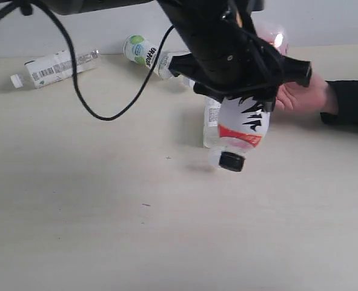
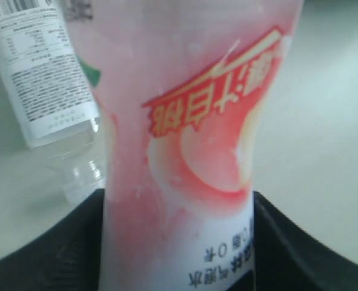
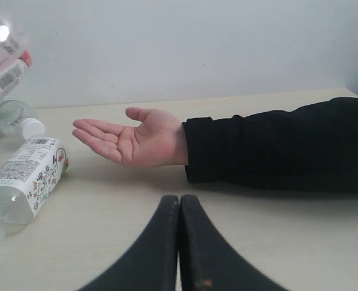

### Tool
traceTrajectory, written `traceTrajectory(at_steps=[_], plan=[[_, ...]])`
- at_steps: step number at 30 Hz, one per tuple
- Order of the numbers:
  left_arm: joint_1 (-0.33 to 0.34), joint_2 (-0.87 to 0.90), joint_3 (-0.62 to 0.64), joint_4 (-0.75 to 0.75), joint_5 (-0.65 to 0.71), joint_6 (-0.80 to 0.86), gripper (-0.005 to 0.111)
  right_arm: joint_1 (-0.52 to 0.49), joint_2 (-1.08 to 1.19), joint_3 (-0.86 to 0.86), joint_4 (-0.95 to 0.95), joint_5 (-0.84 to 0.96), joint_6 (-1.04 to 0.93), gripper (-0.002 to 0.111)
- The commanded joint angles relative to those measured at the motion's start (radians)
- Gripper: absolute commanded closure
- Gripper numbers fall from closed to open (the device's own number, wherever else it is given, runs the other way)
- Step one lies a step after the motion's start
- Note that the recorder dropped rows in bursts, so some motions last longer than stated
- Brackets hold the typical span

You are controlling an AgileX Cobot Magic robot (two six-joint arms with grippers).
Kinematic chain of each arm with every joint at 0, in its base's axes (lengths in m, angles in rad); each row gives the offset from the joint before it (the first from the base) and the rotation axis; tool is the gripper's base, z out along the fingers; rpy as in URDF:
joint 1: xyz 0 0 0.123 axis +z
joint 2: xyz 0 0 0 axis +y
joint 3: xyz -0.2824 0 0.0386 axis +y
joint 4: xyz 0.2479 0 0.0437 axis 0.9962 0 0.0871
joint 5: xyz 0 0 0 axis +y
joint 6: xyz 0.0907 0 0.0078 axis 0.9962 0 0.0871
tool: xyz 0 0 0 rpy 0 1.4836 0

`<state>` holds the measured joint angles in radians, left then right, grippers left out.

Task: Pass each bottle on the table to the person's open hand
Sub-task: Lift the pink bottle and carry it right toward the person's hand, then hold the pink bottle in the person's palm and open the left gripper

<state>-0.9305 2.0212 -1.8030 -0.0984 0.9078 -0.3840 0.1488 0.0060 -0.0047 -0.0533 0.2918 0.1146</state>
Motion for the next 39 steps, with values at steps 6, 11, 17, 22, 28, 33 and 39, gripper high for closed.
traceTrajectory(at_steps=[6, 11, 17, 22, 28, 33, 39], plan=[[-0.005, 0.217, -0.344, -0.025, 0.023, -0.074, 0.107, -0.003, -0.006, 0.005, 0.0, -0.01, -0.009, 0.108], [0.004, 0.293, -0.439, -0.037, -0.067, -0.156, 0.107, -0.003, -0.006, 0.005, 0.0, -0.01, -0.009, 0.108], [0.044, 0.352, -0.48, -0.08, -0.139, -0.229, 0.107, -0.003, -0.006, 0.005, 0.0, -0.01, -0.009, 0.108], [0.088, 0.399, -0.48, -0.263, -0.209, -0.213, 0.107, -0.003, -0.006, 0.005, 0.0, -0.01, -0.009, 0.108], [0.108, 0.45, -0.48, -0.439, -0.34, -0.143, 0.107, -0.003, -0.006, 0.005, 0.0, -0.01, -0.009, 0.108], [0.127, 0.49, -0.48, -0.481, -0.38, -0.145, 0.107, -0.003, -0.006, 0.005, 0.0, -0.01, -0.009, 0.108], [0.135, 0.529, -0.48, -0.549, -0.455, -0.147, 0.107, -0.003, -0.006, 0.005, 0.0, -0.008, -0.009, 0.108]])
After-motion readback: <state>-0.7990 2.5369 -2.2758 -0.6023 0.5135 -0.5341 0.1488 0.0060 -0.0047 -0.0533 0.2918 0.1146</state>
